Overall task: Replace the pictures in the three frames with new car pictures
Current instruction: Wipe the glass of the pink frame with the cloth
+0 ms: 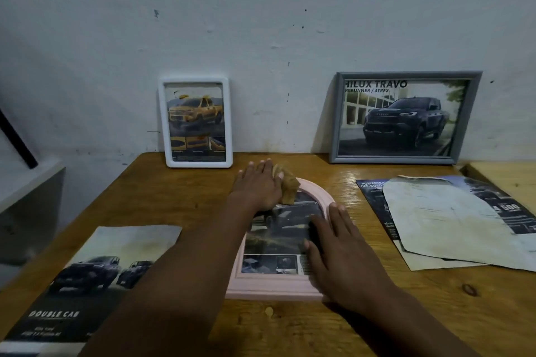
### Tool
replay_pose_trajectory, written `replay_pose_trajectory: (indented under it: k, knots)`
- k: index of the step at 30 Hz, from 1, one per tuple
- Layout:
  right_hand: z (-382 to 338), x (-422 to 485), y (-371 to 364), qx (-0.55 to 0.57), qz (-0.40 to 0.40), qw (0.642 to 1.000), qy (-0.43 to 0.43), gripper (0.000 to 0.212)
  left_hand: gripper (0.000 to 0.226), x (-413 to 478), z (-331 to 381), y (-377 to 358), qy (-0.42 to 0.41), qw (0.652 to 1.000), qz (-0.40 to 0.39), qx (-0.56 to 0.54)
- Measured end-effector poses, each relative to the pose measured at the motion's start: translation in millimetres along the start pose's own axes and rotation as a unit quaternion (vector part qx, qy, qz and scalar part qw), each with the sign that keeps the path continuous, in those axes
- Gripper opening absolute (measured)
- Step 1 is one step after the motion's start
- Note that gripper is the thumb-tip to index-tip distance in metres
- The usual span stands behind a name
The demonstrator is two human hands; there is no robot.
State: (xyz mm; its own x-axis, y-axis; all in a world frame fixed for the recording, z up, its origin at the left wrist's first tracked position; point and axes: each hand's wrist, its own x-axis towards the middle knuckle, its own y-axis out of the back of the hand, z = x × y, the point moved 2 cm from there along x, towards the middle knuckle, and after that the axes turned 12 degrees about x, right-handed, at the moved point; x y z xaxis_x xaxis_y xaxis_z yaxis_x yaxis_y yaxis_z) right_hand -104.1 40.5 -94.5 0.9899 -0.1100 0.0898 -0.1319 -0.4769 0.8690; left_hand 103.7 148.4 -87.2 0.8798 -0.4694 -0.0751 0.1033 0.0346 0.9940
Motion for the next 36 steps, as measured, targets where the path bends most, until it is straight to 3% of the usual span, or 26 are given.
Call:
replay_pose_trajectory:
  k: [6,9,12,14,16,19,21,26,33,36]
  knots:
    - [-3,0,2,0.009,0.002,1.0,-0.002,0.083,0.064,5,36,1,-0.076,0.997,0.004,0.029]
    - [0,0,7,0.06,0.011,0.998,-0.005,0.06,0.066,1,39,4,-0.094,0.996,-0.002,-0.003]
    - [3,10,28,0.154,0.072,0.985,-0.006,0.046,0.069,-11,22,9,-0.079,0.993,0.026,-0.081]
    - [0,31,39,0.134,0.111,0.984,0.037,0.043,0.072,-22,5,9,-0.052,0.991,0.045,-0.112]
    - [-7,59,38,0.073,0.086,0.99,0.09,0.049,0.072,-36,-11,7,-0.025,0.99,0.046,-0.133]
    - [-12,97,22,-0.024,-0.026,0.992,0.119,0.056,0.067,-58,-24,4,-0.007,0.989,0.045,-0.143]
    - [-6,112,17,-0.061,-0.054,0.992,0.099,0.053,0.068,-71,-24,-1,-0.014,0.992,0.039,-0.123]
    - [6,108,40,-0.069,0.03,0.997,0.033,0.03,0.074,-80,-21,-17,-0.032,0.997,0.028,-0.058]
    - [19,72,86,-0.028,0.051,0.991,-0.123,0.011,0.075,-78,-19,-16,-0.015,0.998,0.042,-0.047]
    - [19,44,98,-0.102,-0.014,0.983,-0.155,0.013,0.075,-84,-19,-11,0.012,0.997,0.059,-0.051]
